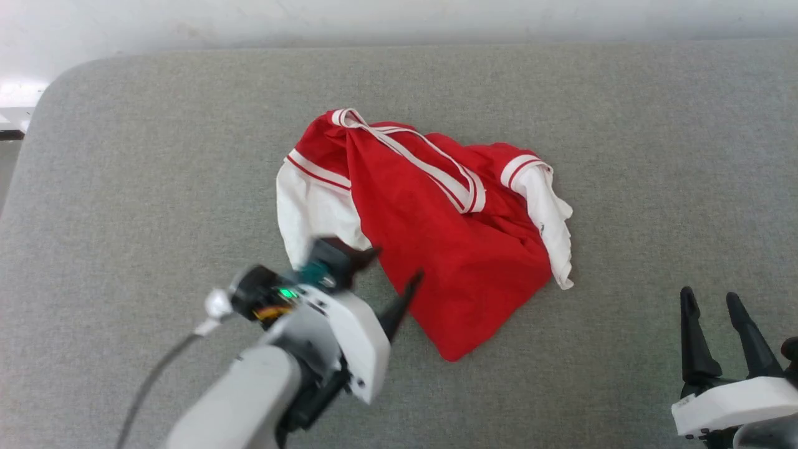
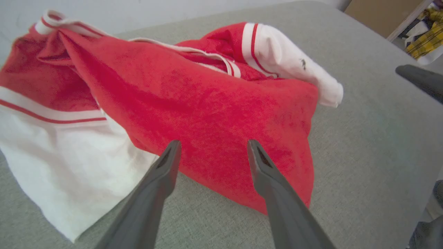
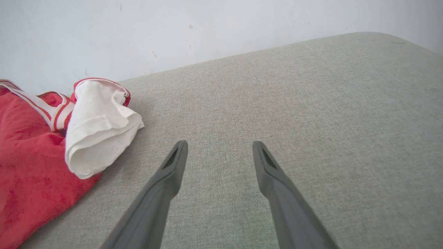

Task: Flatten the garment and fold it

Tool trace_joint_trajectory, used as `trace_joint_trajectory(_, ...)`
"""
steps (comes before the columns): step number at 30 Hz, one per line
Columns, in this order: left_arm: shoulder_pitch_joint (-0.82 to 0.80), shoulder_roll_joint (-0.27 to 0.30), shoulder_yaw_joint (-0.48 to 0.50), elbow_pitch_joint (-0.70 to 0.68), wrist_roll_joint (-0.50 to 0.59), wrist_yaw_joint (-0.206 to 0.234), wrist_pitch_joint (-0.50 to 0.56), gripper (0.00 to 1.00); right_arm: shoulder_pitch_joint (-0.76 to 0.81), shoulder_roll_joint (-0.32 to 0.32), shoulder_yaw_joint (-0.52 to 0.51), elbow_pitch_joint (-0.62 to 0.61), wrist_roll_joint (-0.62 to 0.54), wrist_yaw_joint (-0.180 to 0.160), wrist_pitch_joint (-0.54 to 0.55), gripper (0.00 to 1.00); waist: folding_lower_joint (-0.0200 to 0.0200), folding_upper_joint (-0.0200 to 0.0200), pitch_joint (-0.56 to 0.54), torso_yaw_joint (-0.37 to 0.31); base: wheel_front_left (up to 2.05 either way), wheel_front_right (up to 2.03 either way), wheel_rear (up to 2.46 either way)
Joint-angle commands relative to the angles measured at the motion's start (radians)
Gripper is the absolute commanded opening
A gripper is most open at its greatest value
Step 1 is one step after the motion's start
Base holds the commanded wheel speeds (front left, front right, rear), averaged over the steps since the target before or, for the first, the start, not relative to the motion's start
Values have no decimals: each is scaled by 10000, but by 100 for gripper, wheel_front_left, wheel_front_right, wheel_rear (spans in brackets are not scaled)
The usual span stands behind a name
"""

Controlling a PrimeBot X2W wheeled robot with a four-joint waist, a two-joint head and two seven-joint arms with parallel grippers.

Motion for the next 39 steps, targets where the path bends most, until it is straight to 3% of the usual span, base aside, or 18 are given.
trace_joint_trajectory(1,29,-150,-328,446,299,76,227,100,11,5,-14,-128,-100,-6,40,100,3,0,89,-92,0,0,0)
trace_joint_trajectory(9,-466,-666,-1031,1890,529,-243,623,100,10,5,-113,-335,-125,-6,157,100,3,0,401,-492,0,0,0)
trace_joint_trajectory(15,-853,-659,-1712,3270,1027,-557,1102,100,-50,5,-198,-432,-83,-6,151,100,3,0,503,-796,0,0,0)
trace_joint_trajectory(16,-883,-689,-1733,3414,1025,-567,1109,35,-56,5,-218,-433,-77,-6,146,100,3,0,493,-813,0,0,0)
trace_joint_trajectory(17,-897,-706,-1736,3535,1027,-539,1104,0,-61,5,-232,-426,-75,-6,143,100,3,0,469,-828,0,0,0)
trace_joint_trajectory(23,-951,-932,-1475,3349,766,-523,390,0,-4,5,-383,-363,-105,-6,135,100,3,0,108,-666,0,0,0)
trace_joint_trajectory(29,-388,-1087,-1123,1710,-139,-576,284,0,86,5,-395,-392,-175,-6,246,100,3,0,-465,-458,0,0,0)
trace_joint_trajectory(33,581,-907,-1266,-81,-1116,-692,1129,0,306,5,-430,-433,-192,-6,364,100,3,0,-824,-353,0,0,0)
trace_joint_trajectory(39,2118,45,-1879,-2183,-2368,-628,2966,0,565,5,-419,-554,-174,-6,505,100,3,0,-1008,-215,0,0,0)
